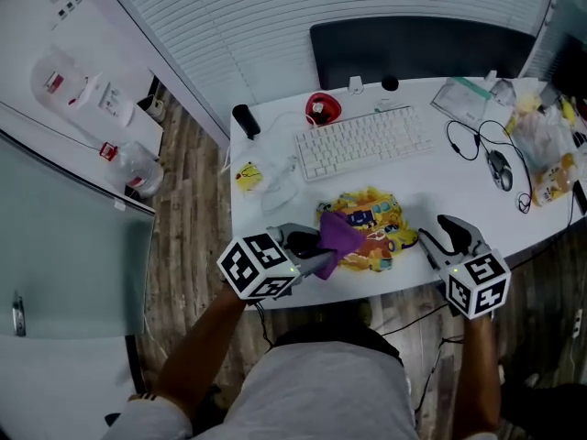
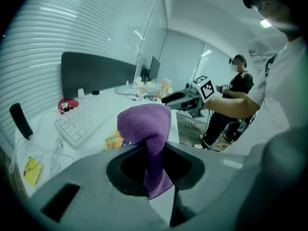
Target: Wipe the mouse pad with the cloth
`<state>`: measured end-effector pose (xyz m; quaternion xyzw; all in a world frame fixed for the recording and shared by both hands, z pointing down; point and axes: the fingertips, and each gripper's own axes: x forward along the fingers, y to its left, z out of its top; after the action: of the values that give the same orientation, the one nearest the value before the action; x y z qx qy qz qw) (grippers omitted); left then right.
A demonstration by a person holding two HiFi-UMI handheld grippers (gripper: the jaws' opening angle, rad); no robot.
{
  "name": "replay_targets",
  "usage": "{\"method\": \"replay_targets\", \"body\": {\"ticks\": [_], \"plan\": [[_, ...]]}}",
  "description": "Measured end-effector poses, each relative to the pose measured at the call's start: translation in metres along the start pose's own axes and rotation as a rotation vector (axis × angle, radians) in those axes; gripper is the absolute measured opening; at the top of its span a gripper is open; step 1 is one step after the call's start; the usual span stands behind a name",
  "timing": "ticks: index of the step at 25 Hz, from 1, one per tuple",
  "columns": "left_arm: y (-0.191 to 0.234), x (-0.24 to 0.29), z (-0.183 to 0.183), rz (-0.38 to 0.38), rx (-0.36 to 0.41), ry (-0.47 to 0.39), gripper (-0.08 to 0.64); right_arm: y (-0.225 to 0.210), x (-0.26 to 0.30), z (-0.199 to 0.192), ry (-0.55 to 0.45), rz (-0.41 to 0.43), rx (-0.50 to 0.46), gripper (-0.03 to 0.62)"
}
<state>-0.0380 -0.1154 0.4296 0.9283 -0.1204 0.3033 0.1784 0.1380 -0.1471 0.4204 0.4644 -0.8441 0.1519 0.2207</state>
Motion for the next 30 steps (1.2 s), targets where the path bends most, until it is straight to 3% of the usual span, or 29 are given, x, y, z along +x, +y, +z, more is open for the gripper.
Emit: {"method": "replay_targets", "body": {"ticks": [7,13,23,30], "plan": [[-0.027,-0.033,0.08,0.056,0.153,-0.401,0.083,0.038,-0.044,0.078,-0.231,0.027,-0.029,0.153],[-0.053,-0.069,0.122,0.1,0.217,-0.634,0.083,0.074,-0.077,0.127,-0.411,0.044,-0.063,0.084],[-0.074,-0.116,0.152,0.144,0.267,-0.893,0.083,0.117,-0.109,0.153,-0.609,0.067,-0.058,0.037],[-0.081,-0.123,0.144,0.16,0.294,-0.919,0.082,0.12,-0.12,0.149,-0.688,0.037,-0.011,0.018]]}}
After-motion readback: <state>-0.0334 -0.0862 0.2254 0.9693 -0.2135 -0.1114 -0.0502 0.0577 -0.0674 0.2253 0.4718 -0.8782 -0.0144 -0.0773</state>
